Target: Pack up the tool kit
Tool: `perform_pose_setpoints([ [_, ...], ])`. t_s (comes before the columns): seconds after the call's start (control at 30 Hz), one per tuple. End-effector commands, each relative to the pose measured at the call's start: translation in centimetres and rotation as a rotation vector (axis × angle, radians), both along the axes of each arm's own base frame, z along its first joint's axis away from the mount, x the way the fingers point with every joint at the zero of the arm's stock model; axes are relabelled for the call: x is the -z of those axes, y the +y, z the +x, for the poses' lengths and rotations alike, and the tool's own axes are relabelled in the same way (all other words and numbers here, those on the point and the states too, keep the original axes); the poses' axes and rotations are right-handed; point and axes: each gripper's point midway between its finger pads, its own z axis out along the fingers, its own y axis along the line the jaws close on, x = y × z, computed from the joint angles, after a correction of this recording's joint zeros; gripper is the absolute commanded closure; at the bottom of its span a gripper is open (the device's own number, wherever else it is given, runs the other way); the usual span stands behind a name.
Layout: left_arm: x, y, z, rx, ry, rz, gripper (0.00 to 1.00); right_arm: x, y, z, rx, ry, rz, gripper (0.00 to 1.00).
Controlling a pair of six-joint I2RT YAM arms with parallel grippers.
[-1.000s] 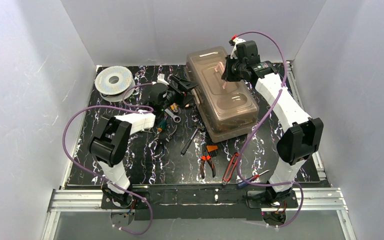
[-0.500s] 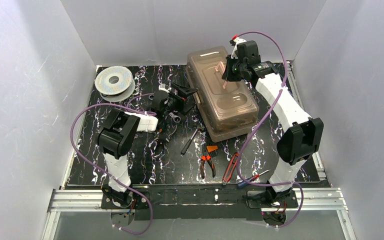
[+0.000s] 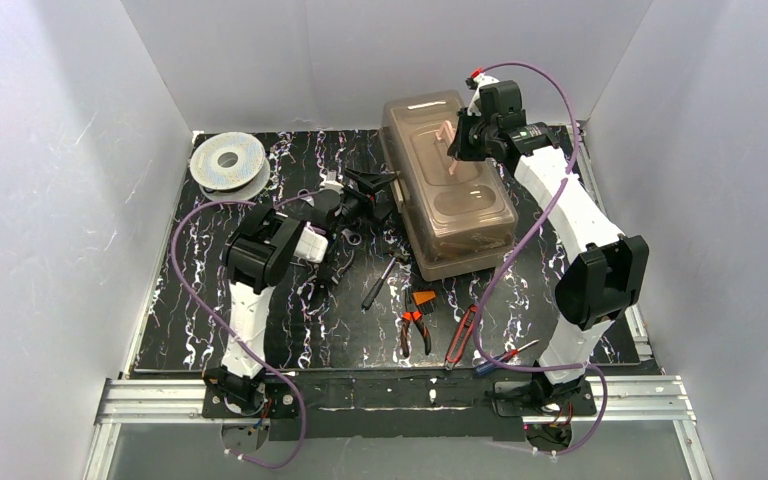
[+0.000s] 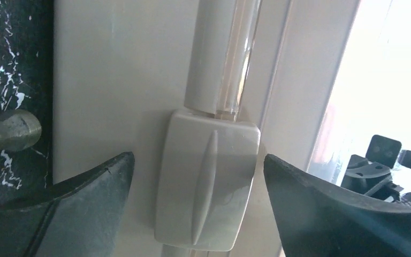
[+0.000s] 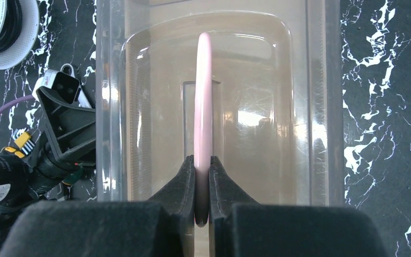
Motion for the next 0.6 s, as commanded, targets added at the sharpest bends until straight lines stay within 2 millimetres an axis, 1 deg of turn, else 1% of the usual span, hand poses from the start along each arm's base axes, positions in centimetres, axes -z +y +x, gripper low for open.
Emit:
perform_pose_setpoints([
  [0.0, -5.8, -4.4, -2.7, 0.125, -0.143, -0.195, 0.18, 1.5, 1.2, -0.9, -0.045, 0.064, 0.031, 0.99],
  [0.17, -7.2, -4.4, -2.7, 0.121, -0.153, -0.27, 0.37, 1.6, 1.0, -0.9, -0.041, 0.068, 0.03, 0.99],
  [0.27, -8.5, -4.2, -2.9, 0.113, -0.164, -0.288, 0.44, 1.8, 0.9, -0.9, -0.04, 0.072, 0.033, 0.99],
  [0.3, -9.3, -4.0, -3.0, 0.11, -0.179, -0.295, 0.48, 0.5, 0.8, -1.2, -0.041, 0.048, 0.042, 0.99],
  [0.33, -9.8, -4.0, -3.0, 0.106, -0.19, -0.298, 0.52, 1.5, 0.9, -0.9, -0.04, 0.069, 0.035, 0.99],
  [0.37, -10.3, -3.9, -3.0, 0.103, -0.197, -0.302, 0.54, 1.8, 0.9, -0.9, -0.039, 0.074, 0.032, 0.99],
  [0.47, -10.9, -3.8, -3.0, 0.103, -0.204, -0.313, 0.63, 2.0, 0.7, -0.9, -0.033, 0.078, 0.024, 0.99],
  [0.57, -10.7, -3.8, -2.9, 0.099, -0.202, -0.309, 0.7, 2.1, 0.5, -1.0, -0.029, 0.079, 0.017, 0.99],
])
